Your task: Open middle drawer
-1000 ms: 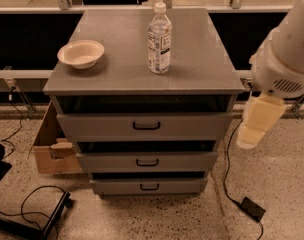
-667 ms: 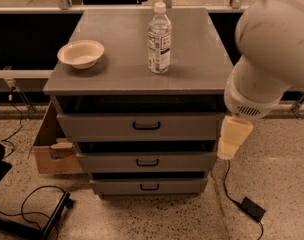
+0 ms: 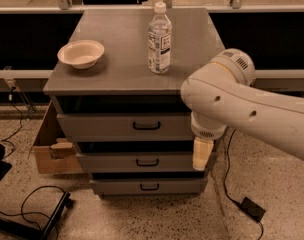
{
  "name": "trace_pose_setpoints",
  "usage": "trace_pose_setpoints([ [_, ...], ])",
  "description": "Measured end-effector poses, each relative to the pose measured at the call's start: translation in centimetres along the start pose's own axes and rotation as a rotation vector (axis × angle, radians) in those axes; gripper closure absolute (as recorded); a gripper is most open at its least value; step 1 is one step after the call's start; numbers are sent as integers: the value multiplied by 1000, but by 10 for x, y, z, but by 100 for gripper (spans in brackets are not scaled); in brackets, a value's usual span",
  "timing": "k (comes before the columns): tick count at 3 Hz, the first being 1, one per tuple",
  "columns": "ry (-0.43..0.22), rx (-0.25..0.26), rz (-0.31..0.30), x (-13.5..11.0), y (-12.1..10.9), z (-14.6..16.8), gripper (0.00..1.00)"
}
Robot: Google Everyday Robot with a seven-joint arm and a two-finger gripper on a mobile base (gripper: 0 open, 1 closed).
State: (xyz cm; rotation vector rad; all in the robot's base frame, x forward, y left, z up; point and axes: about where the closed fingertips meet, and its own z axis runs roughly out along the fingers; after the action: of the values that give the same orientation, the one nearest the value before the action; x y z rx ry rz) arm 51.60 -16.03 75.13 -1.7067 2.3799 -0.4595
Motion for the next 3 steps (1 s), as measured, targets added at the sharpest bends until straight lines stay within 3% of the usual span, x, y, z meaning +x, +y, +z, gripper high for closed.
trace_pose_setpoints([
  [1,-32,-36,-16,-18,16,66,0],
  [2,-32,-36,-16,-18,16,66,0],
  [3,-3,-56,-55,-23,31,85,0],
])
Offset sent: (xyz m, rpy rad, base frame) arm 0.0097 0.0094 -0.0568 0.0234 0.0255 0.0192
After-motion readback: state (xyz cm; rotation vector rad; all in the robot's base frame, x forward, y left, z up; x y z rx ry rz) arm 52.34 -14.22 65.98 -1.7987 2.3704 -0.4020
